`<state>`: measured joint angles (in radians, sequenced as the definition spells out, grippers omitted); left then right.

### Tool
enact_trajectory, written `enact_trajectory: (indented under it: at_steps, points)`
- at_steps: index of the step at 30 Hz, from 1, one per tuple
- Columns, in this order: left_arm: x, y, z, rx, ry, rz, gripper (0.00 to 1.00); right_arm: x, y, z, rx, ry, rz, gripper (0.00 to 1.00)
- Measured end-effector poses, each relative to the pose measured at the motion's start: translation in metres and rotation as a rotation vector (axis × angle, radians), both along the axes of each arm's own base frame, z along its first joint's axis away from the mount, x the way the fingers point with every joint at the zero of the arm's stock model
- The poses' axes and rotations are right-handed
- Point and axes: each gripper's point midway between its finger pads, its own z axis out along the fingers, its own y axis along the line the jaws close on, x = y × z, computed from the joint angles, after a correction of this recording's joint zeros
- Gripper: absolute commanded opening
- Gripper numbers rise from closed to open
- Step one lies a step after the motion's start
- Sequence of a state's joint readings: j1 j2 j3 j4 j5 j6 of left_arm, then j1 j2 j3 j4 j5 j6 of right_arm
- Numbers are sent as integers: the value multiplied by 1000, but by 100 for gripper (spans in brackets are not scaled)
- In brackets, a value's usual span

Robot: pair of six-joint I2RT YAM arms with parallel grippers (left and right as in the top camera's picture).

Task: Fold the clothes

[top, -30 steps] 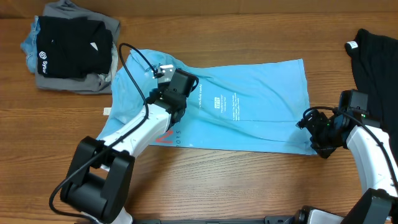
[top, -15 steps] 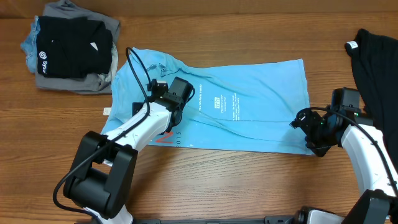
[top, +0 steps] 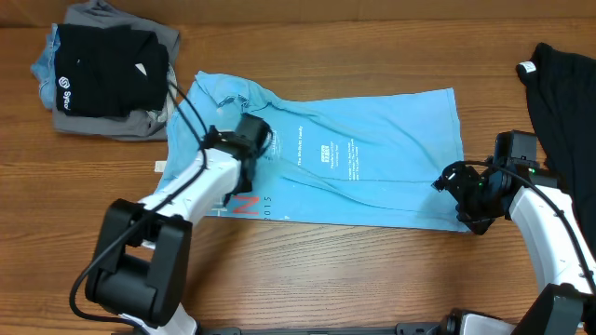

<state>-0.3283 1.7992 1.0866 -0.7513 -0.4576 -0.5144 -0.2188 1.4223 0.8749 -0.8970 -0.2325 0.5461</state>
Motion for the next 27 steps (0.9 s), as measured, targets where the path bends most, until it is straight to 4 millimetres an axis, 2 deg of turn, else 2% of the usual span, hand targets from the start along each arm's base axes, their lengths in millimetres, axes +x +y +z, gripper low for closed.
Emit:
enact_trajectory:
  at_steps: [5,7,8,10,11,21,23,24,25,26,27]
  points:
    - [9,13,-3,-39,9,-23,62,-1,0,0,1,2,0,88]
    - [11,15,-3,-53,18,-42,56,-1,0,0,0,2,0,88]
    - [12,15,-4,-56,23,-56,44,-1,0,0,1,2,0,88]
    - [15,14,-4,-60,22,-83,12,0,0,0,0,1,0,88]
    - [16,14,-4,-61,18,-91,5,0,0,0,0,1,0,88]
    - [54,10,9,-46,-139,-123,4,-1,0,0,0,2,0,88]
    - [60,14,13,-22,-174,-114,13,-1,0,0,1,3,0,88]
    - [63,17,16,-2,-189,-105,24,-1,0,0,1,3,0,88]
    - [64,20,18,16,-197,-95,57,-1,0,0,0,3,0,89]
    - [64,24,20,36,-206,-79,77,-1,0,0,1,3,0,89]
    - [64,28,21,54,-212,-64,87,-1,0,0,1,3,0,88]
